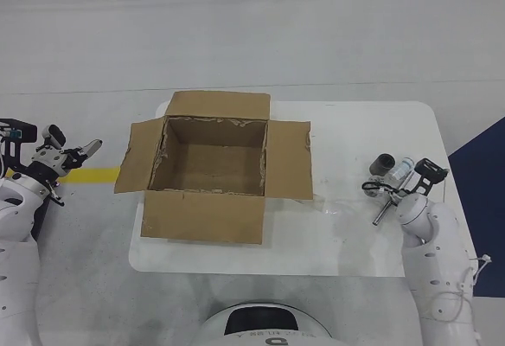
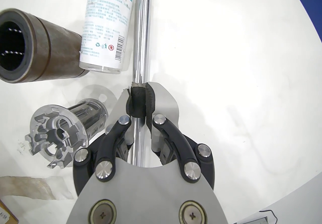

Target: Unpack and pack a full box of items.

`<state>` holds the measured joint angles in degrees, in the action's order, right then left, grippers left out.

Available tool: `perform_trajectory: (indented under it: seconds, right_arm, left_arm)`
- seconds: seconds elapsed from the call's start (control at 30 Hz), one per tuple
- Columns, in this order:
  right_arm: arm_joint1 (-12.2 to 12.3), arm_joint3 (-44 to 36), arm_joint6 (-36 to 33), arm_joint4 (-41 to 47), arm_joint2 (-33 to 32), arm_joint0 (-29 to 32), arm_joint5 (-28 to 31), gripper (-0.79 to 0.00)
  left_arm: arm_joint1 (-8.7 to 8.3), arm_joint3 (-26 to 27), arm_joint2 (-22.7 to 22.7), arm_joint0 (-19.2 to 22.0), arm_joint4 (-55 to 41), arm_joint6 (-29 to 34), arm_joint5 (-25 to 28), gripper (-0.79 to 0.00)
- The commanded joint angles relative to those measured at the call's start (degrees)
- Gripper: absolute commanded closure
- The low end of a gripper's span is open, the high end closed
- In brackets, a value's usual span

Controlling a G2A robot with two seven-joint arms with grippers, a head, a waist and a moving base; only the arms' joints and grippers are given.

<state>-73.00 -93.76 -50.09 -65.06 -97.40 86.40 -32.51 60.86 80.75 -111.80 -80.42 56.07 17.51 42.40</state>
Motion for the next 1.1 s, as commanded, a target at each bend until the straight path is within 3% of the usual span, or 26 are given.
perform_trajectory:
  seconds: [0.0, 0.27, 0.53, 1.07]
  right_arm:
    - [0.0, -1.6, 0.3, 3.1, -1.9, 1.4, 1.9, 0.0]
    - [0.2, -2.0, 0.6, 18.8, -10.4, 4.7, 10.2, 0.0]
    - [1.0, 8.0, -4.2, 39.8, -19.2, 1.9, 21.3, 0.0]
    - [3.6, 21.1, -13.6, 57.9, -27.2, -0.4, 34.7, 0.0]
  left_arm:
    - [0.0, 0.0, 0.0, 0.0, 0.0, 0.0, 0.0, -0.785]
    - [0.0, 0.0, 0.0, 0.0, 0.0, 0.0, 0.0, -0.785]
    - [0.0, 0.0, 0.0, 0.0, 0.0, 0.0, 0.0, -0.785]
    - [0.0, 0.0, 0.0, 0.0, 0.0, 0.0, 0.0, -0.785]
